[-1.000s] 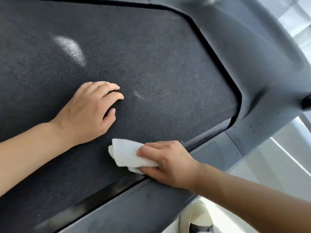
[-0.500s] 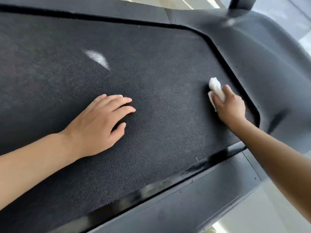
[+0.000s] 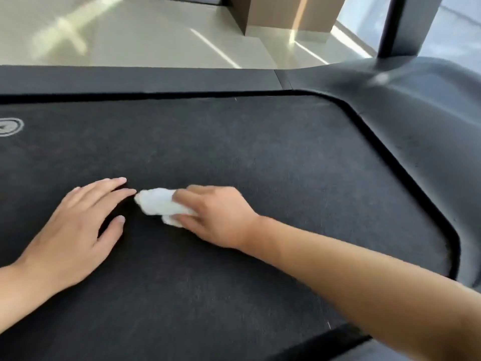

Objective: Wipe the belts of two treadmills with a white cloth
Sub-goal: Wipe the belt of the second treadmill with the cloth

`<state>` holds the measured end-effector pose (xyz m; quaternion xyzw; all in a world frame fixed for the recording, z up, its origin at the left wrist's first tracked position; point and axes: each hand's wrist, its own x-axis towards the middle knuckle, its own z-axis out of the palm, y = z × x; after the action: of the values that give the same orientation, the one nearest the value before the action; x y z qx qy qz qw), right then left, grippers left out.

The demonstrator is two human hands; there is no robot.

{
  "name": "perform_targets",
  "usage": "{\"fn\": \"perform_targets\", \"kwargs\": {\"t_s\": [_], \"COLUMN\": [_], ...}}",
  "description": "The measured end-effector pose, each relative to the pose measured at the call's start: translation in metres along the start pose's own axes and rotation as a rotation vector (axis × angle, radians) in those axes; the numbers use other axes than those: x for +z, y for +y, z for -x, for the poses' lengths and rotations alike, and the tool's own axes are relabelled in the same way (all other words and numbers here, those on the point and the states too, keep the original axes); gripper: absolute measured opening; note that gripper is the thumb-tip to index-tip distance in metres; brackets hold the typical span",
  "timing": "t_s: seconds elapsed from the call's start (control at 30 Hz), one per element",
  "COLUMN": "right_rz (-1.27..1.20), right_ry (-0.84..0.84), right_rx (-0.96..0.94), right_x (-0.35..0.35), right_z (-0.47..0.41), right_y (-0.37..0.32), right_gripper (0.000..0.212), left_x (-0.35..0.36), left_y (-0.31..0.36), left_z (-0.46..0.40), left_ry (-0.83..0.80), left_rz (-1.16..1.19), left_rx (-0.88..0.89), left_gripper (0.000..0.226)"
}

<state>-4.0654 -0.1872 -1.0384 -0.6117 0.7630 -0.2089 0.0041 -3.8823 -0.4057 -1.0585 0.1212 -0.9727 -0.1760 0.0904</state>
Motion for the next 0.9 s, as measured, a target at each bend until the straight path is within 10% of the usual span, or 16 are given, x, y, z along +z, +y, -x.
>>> {"fn": "perform_targets", "kwargs": {"t_s": [0.27,0.63,0.9], "right_rz": [0.233,0.088,0.135], "right_ry": [0.238,0.097,0.079], "right_rx": [0.831,0.250,0.284], "right_x": [-0.067,0.002,0.003], "right_z": [-0.013,-0.024,-0.057], "right_y": [0.168,0.022,0.041], "right_gripper": [0.034,0.025,0.028], "left_x": [0.011,0.008,-0.001], "left_y": [0.011,0.016,0.007], "left_z": [-0.008,-0.008,-0.004], "left_ry": [0.017,0.001,-0.055], "left_rz": [-0.023,-0.056,-0.095], "left_rx": [-0.035,-0.040,-0.004], "left_gripper": [0.056,0.057,0.060]}}
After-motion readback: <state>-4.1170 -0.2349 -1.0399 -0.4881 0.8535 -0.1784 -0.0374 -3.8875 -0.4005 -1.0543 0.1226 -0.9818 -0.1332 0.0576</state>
